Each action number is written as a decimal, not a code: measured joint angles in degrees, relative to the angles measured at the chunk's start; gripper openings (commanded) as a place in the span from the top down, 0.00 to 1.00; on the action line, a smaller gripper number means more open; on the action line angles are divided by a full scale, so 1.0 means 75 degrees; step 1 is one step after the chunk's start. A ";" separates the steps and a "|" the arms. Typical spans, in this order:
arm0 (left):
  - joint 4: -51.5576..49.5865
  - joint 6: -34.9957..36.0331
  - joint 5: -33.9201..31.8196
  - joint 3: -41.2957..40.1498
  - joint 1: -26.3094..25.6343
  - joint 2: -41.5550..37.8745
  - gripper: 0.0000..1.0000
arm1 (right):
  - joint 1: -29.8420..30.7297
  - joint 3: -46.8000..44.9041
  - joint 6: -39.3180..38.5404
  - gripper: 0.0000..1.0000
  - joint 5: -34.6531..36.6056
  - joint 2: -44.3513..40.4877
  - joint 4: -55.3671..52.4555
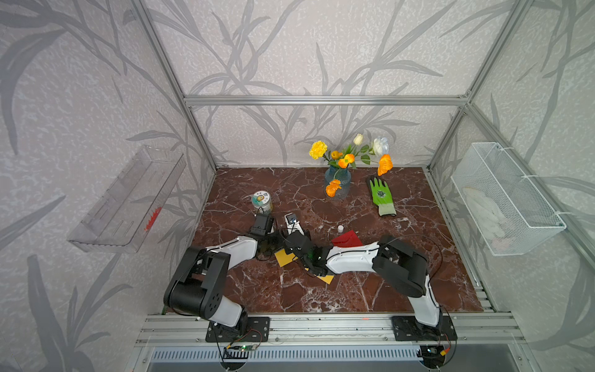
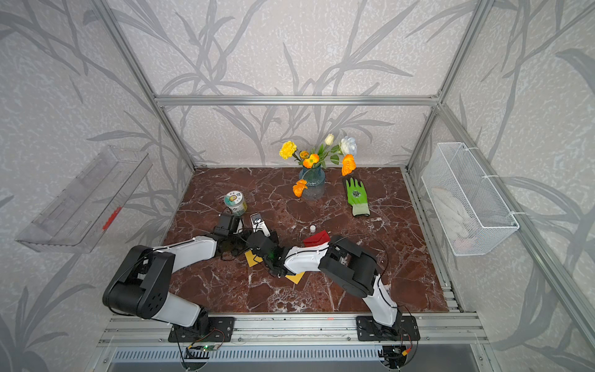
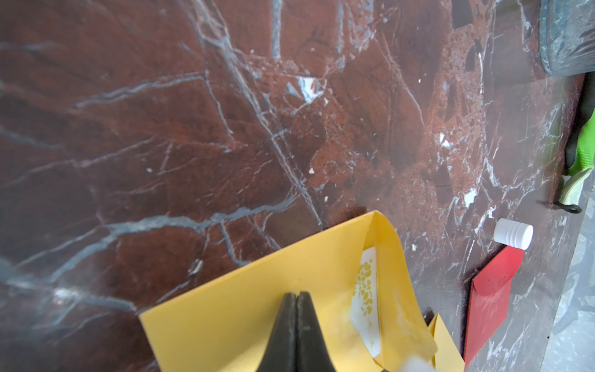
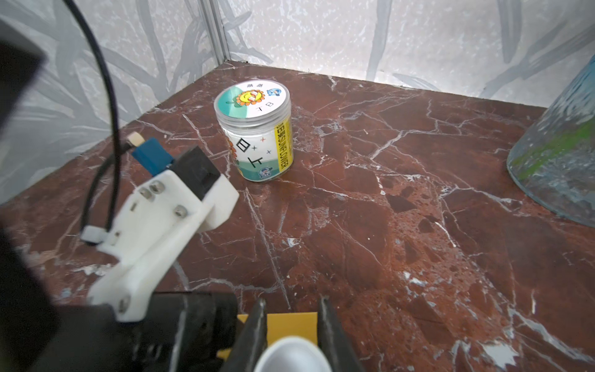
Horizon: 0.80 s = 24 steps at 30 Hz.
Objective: Seal the envelope with a glue stick
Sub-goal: Apply the envelope at the center of the board.
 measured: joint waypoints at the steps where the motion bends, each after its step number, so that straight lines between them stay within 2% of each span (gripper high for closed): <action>1: 0.0000 0.0003 -0.0003 0.0000 -0.0003 0.0000 0.96 | -0.0015 0.0052 0.0000 1.00 0.0052 0.0114 -0.0020; 7: 0.0017 -0.0009 -0.0017 0.0017 0.0003 0.0020 0.96 | -0.0087 0.0157 0.0152 1.00 0.0236 0.0350 -0.0082; 16: 0.0085 -0.0015 -0.0044 0.0017 0.0000 0.0044 0.95 | -0.0128 0.0067 0.0711 1.00 0.0032 0.0382 0.0050; 24: 0.0172 -0.0017 -0.0020 0.0029 -0.0003 0.0125 0.95 | -0.0163 -0.0621 0.1046 1.00 -0.0082 0.0364 0.0930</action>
